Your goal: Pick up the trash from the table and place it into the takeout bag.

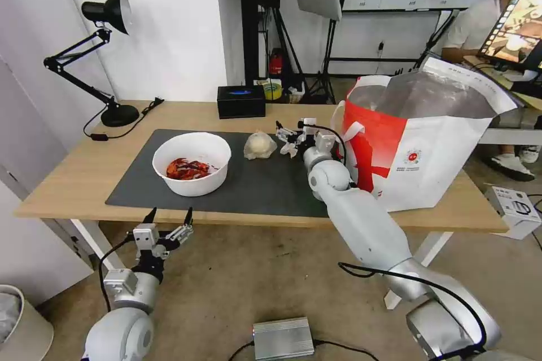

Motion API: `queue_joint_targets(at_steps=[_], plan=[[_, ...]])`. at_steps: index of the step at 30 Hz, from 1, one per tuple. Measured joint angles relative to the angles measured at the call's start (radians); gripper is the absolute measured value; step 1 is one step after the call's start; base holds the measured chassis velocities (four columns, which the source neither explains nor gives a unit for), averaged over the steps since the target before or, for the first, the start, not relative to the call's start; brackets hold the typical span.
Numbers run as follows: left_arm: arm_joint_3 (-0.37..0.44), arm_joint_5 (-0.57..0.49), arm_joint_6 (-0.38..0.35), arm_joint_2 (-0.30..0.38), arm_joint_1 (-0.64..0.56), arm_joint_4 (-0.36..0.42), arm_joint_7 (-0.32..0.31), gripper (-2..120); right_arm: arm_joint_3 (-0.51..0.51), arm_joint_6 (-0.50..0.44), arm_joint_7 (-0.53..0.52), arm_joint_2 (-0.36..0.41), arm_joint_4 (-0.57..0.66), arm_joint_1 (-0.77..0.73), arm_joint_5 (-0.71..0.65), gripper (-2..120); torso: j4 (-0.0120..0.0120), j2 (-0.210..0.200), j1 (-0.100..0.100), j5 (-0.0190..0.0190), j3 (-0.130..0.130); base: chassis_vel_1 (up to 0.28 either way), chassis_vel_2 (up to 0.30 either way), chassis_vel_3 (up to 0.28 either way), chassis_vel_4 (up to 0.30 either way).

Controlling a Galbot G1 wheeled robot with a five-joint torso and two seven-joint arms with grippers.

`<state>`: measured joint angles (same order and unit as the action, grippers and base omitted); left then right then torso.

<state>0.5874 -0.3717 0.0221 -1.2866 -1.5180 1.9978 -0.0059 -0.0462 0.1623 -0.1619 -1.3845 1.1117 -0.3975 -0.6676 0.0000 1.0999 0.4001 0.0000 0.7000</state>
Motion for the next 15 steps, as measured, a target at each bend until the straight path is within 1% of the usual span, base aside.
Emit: queue_joint_targets(at_steps=[1,3,15], plan=[[0.0,0.0,0.0,0.0,0.0,0.001,0.001,100,-0.003,0.048,-0.018,-0.001,-0.001,-0.002,-0.002,100,0.0,0.0,0.0,0.0,0.0,0.0,0.0,0.0,0.0],[0.002,0.0,0.002,-0.001,0.0,-0.002,0.002,100,-0.005,0.063,-0.026,-0.001,-0.001,-0.008,-0.001,100,0.0,0.0,0.0,0.0,0.0,0.0,0.0,0.0,0.0],[0.001,0.001,0.014,-0.004,0.0,-0.019,0.011,100,0.004,0.073,-0.035,-0.018,-0.042,-0.032,0.036,100,0.0,0.0,0.0,0.0001,0.0,0.0,0.0,0.0,0.0]])
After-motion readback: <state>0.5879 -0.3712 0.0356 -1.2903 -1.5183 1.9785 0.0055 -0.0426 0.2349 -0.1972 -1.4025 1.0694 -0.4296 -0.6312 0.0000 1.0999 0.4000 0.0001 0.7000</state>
